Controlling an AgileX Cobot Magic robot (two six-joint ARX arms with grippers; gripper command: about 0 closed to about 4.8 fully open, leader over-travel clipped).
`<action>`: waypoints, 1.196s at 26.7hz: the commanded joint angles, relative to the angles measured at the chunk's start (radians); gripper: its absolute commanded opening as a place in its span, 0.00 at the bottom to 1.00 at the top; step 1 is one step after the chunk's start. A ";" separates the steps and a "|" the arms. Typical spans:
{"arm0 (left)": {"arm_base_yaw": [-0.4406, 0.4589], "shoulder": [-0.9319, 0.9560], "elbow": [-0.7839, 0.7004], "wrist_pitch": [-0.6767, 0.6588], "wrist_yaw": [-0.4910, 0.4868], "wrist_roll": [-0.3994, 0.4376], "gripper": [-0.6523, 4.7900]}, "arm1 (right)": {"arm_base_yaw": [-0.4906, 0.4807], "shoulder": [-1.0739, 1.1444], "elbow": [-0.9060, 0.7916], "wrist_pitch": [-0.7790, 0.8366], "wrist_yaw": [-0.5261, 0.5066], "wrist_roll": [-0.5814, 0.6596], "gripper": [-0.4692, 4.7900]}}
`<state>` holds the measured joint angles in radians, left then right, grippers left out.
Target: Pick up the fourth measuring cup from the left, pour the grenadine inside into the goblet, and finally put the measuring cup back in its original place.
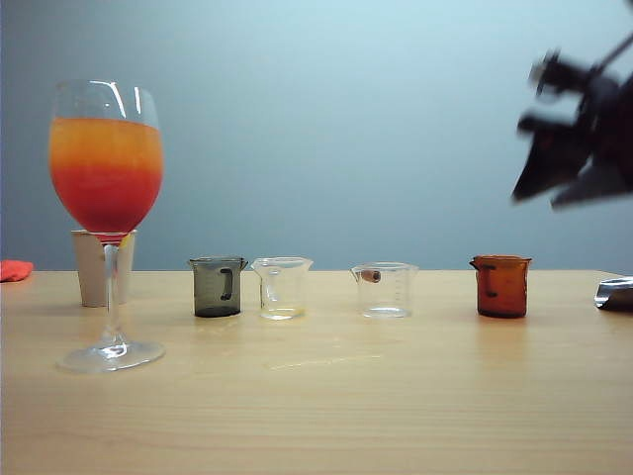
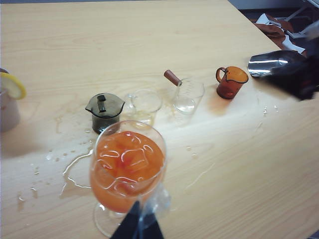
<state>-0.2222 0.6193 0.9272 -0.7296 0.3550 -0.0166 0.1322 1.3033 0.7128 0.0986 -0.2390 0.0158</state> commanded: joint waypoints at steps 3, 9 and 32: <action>0.000 -0.051 0.003 0.021 -0.092 0.001 0.11 | 0.001 -0.290 0.003 -0.080 -0.075 0.037 0.08; 0.000 -0.135 -0.024 0.053 -0.227 0.000 0.11 | 0.001 -0.536 0.002 -0.080 0.043 0.036 0.08; 0.000 -0.451 -0.618 0.666 -0.456 -0.026 0.11 | 0.001 -0.986 -0.389 -0.021 0.217 -0.027 0.08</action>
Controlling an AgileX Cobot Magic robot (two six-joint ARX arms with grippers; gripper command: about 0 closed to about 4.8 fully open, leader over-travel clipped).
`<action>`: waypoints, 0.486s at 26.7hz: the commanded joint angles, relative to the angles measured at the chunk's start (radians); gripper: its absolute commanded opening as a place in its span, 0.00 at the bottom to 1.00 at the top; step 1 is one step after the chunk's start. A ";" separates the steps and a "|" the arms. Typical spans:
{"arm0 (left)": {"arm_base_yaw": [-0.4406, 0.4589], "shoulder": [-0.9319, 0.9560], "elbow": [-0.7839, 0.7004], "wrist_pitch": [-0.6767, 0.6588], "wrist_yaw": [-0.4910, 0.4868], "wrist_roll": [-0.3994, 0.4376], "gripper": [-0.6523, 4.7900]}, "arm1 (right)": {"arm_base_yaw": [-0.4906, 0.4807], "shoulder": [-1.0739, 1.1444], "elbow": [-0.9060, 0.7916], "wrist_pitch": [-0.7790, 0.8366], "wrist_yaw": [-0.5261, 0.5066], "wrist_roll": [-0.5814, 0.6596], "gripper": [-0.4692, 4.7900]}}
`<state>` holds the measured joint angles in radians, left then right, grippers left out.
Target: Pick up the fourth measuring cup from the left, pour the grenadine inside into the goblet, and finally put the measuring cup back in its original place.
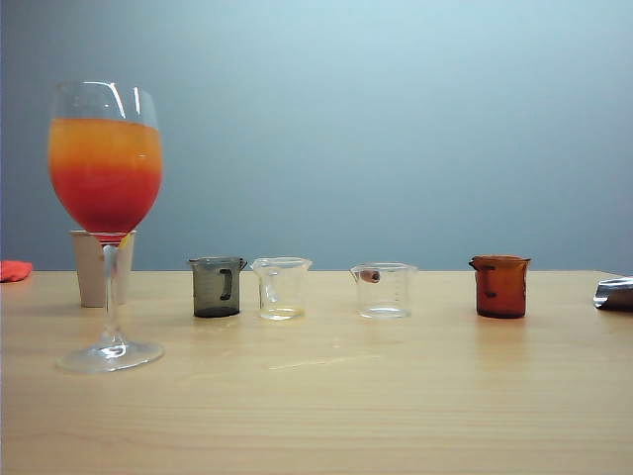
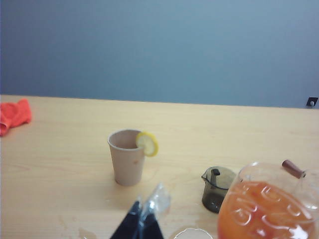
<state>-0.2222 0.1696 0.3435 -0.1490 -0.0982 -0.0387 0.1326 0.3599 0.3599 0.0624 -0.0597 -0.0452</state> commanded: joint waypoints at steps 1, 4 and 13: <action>0.000 -0.001 -0.052 0.098 -0.003 -0.003 0.11 | 0.000 -0.064 -0.054 0.009 0.043 0.044 0.08; 0.000 -0.001 -0.091 0.106 0.000 -0.007 0.11 | 0.000 -0.109 -0.093 -0.029 0.052 0.045 0.08; 0.000 -0.001 -0.214 0.218 0.009 -0.051 0.11 | 0.000 -0.172 -0.117 -0.118 0.034 0.102 0.08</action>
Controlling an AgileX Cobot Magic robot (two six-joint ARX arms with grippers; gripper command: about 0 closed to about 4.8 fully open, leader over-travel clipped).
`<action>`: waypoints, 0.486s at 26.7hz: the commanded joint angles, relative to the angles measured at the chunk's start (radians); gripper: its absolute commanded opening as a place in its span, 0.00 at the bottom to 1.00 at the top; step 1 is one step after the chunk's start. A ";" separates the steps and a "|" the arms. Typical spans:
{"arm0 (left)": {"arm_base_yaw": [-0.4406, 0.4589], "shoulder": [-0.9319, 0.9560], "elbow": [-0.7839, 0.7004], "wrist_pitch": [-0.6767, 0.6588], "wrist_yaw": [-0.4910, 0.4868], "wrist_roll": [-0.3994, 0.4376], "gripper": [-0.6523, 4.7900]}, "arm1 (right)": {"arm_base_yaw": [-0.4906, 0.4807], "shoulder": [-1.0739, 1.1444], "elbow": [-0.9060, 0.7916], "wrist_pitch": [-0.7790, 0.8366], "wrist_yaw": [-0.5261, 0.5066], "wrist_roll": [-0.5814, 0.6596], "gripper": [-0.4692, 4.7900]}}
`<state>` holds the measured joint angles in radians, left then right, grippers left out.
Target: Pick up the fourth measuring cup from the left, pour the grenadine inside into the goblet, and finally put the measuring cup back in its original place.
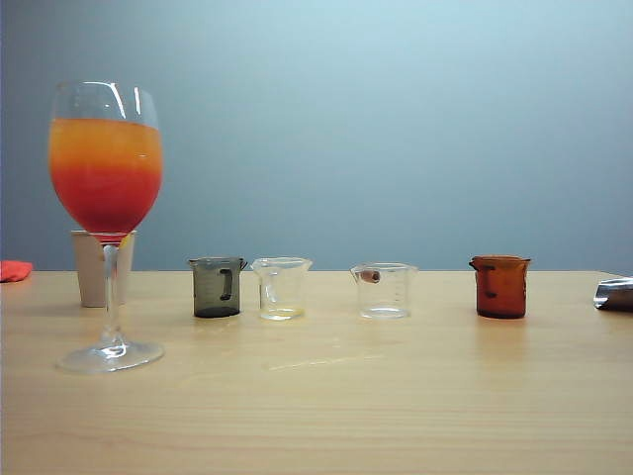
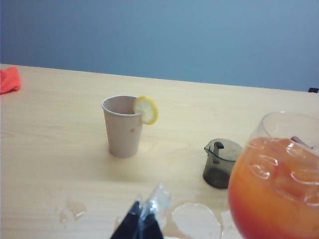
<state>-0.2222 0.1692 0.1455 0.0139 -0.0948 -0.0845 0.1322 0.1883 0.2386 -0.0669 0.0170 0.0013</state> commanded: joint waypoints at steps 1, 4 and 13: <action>0.000 -0.001 -0.026 0.064 0.010 -0.006 0.11 | 0.000 0.000 0.004 0.011 -0.059 0.055 0.08; 0.000 0.000 -0.049 0.097 0.050 -0.005 0.11 | 0.000 0.000 0.003 0.010 -0.068 0.055 0.08; 0.000 0.000 -0.054 0.124 0.067 0.002 0.11 | 0.000 0.000 0.002 0.007 -0.068 0.055 0.08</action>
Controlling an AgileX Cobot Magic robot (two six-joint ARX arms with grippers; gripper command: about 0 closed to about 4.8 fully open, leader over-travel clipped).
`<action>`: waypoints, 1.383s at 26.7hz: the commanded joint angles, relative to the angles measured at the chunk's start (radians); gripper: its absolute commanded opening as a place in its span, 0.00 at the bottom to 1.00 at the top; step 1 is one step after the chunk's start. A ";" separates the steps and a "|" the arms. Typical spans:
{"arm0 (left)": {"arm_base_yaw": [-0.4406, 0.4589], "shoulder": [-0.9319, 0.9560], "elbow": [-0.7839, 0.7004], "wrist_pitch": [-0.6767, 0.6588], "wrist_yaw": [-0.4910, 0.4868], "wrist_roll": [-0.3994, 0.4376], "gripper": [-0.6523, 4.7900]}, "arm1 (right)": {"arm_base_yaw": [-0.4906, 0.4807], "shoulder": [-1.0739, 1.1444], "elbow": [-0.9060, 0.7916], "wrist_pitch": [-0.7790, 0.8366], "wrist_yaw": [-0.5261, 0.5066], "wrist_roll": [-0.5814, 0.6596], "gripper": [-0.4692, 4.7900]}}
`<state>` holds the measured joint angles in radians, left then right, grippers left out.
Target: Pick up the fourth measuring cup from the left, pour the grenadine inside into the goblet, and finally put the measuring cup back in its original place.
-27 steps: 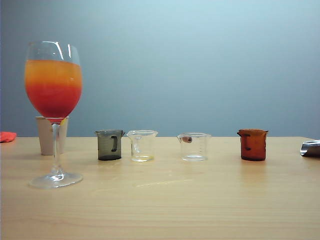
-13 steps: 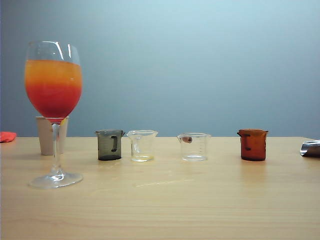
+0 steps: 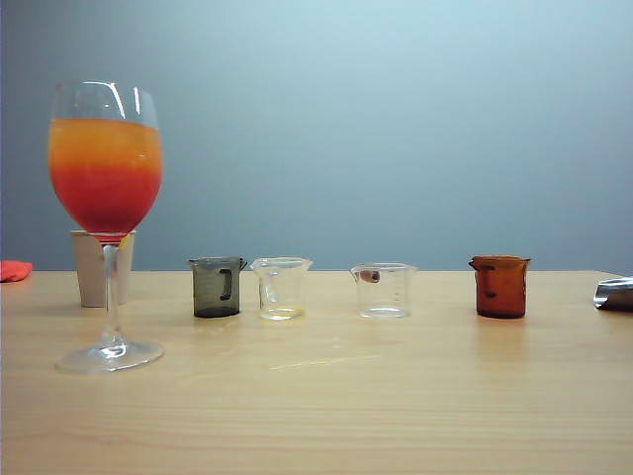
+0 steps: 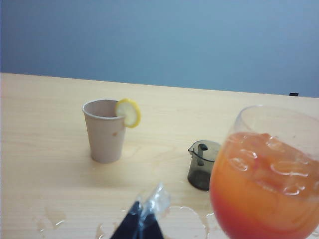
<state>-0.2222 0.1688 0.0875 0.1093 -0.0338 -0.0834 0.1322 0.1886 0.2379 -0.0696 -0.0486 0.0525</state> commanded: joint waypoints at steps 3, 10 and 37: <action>0.009 -0.018 0.004 0.034 -0.004 0.002 0.11 | 0.000 -0.001 0.003 0.010 -0.002 0.003 0.08; 0.211 -0.164 0.003 -0.040 0.057 0.027 0.11 | 0.000 -0.001 0.003 0.010 -0.003 0.003 0.08; 0.174 -0.167 -0.078 -0.094 -0.007 0.057 0.12 | 0.000 -0.008 0.003 -0.009 -0.002 0.003 0.08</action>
<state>-0.0494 0.0017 0.0067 0.0059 -0.0376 -0.0299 0.1322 0.1802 0.2371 -0.0887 -0.0490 0.0525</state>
